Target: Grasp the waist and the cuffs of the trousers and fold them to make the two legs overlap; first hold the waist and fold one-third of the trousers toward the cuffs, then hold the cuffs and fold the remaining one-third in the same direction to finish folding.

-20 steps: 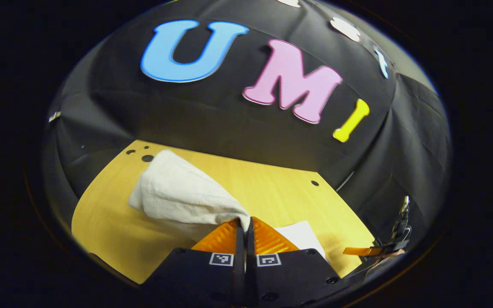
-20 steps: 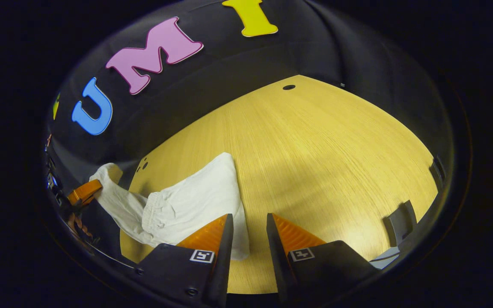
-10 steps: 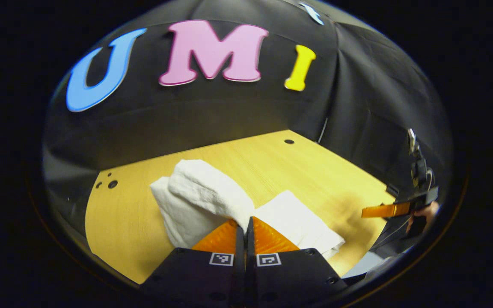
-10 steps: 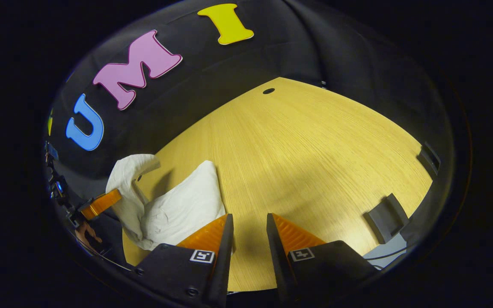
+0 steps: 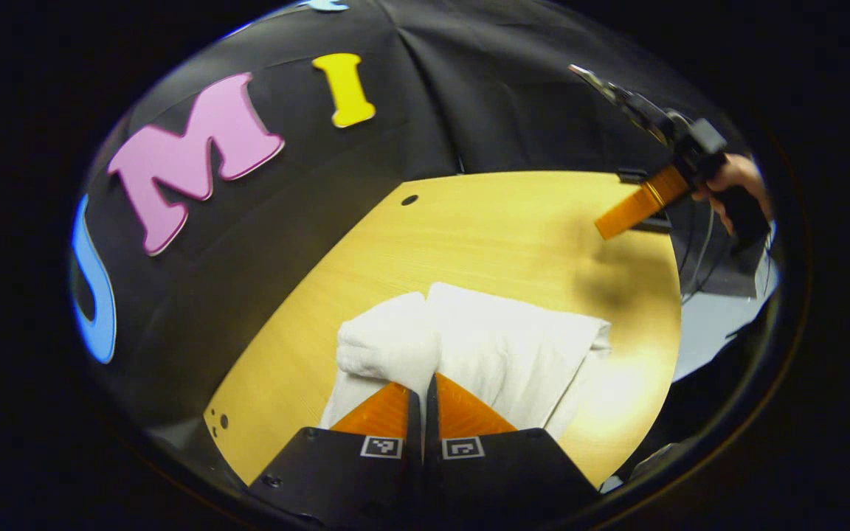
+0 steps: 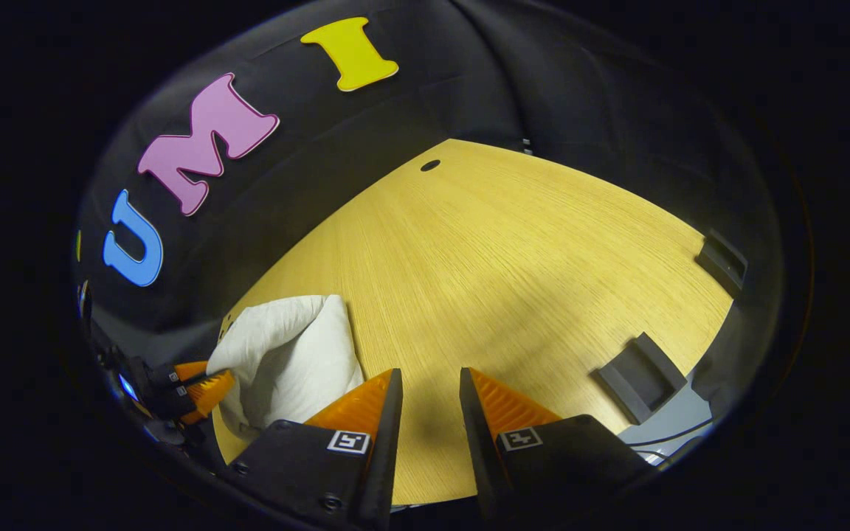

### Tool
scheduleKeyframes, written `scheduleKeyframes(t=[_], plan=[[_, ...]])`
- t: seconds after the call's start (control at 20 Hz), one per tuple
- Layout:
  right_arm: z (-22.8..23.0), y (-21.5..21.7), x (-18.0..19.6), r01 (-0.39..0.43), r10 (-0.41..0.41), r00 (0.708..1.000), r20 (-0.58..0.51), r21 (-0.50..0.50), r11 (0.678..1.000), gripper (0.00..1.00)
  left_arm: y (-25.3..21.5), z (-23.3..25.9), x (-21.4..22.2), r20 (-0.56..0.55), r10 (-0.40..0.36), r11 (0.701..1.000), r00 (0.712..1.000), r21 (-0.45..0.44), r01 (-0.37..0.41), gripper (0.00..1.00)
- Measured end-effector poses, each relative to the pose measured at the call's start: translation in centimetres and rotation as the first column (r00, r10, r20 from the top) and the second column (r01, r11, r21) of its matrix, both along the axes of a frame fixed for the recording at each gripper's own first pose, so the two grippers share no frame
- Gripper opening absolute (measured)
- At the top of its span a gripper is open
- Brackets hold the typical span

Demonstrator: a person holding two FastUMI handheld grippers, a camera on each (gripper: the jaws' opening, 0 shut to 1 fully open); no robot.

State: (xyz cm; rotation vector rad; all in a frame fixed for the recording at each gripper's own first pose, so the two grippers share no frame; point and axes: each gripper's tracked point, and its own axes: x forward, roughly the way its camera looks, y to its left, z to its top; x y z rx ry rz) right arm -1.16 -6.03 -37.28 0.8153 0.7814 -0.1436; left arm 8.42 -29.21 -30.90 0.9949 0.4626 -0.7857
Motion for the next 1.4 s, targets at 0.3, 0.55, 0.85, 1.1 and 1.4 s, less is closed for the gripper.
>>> scheduleKeyframes(t=[0.3,0.55,0.85,1.1,1.4], plan=[[0.0,-0.1,0.2,-0.002,0.002,1.000,-0.004,0.002,1.000,0.49,0.2,-3.2,-1.8,0.041,-0.252,0.936,0.967,0.264,0.233,0.05],[0.2,-0.3,0.3,0.001,-0.001,1.000,-0.003,0.000,1.000,0.49,0.6,-4.6,-3.4,0.053,-0.427,0.819,0.903,0.446,0.361,0.05],[0.2,-0.4,-0.1,0.012,-0.012,1.000,-0.012,0.004,1.000,0.49,1.0,-6.5,-5.4,0.023,-0.583,0.653,0.812,0.608,0.452,0.07],[0.4,-0.5,-0.3,0.024,-0.024,1.000,-0.009,0.007,1.000,0.49,1.0,-7.2,-7.3,-0.063,-0.603,0.607,0.795,0.610,0.509,0.22],[1.0,-0.3,-0.5,0.027,-0.027,1.000,0.007,0.014,1.000,0.49,0.5,-5.3,-7.3,-0.010,-0.554,0.700,0.833,0.536,0.472,0.74]])
